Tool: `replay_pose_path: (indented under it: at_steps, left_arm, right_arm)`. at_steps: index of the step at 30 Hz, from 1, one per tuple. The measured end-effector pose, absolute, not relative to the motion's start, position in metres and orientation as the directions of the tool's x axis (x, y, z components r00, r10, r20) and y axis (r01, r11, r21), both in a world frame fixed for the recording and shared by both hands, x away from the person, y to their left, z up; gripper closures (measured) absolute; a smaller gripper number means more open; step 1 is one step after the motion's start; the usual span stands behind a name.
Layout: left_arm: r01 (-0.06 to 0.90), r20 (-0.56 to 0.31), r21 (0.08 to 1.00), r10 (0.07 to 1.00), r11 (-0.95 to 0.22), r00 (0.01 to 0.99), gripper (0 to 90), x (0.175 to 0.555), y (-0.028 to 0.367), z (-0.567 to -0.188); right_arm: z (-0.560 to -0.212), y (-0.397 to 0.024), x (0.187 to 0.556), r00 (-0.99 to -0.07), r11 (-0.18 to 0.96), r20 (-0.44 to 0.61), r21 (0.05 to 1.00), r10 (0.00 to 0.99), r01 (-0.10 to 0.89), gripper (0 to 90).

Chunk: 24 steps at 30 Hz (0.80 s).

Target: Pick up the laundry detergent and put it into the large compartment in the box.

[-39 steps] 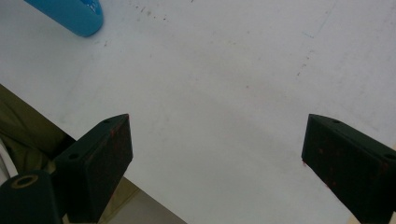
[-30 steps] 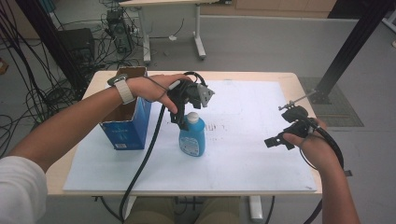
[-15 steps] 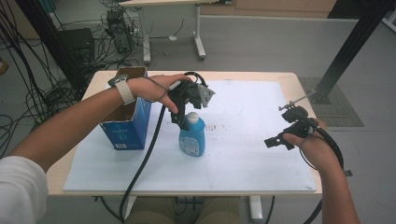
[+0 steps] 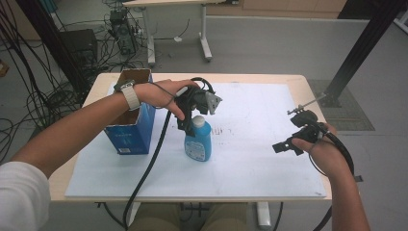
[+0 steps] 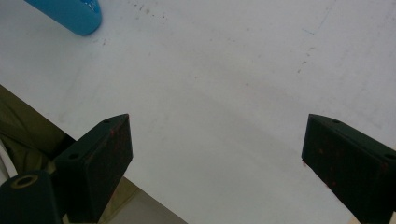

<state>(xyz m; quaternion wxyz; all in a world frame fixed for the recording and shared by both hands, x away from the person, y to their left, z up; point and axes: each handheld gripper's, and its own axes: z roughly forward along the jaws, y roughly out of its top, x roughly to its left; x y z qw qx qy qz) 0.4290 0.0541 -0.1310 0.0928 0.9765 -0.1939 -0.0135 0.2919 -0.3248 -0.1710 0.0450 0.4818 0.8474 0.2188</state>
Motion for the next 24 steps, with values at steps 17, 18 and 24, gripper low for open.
replay_pose_path:
  at_steps: [17, 18, 24]
  left_arm:
    - [-0.386, 0.007, 0.160, -0.390, -0.909, 0.921, 10.9, 0.425, 0.045, -0.148]
    - [-0.387, 0.007, 0.161, -0.391, -0.908, 0.920, 11.1, 0.425, 0.045, -0.149]
    - [-0.392, 0.008, 0.158, -0.396, -0.906, 0.918, 12.3, 0.424, 0.044, -0.152]
  right_arm:
    - [-0.175, -0.327, 0.292, -0.528, 0.435, 0.143, 0.411, 0.837, 0.801, 8.7]
    - [-0.176, -0.327, 0.292, -0.529, 0.436, 0.143, 0.412, 0.837, 0.800, 8.7]
    - [-0.176, -0.327, 0.292, -0.529, 0.435, 0.144, 0.412, 0.836, 0.800, 8.7]
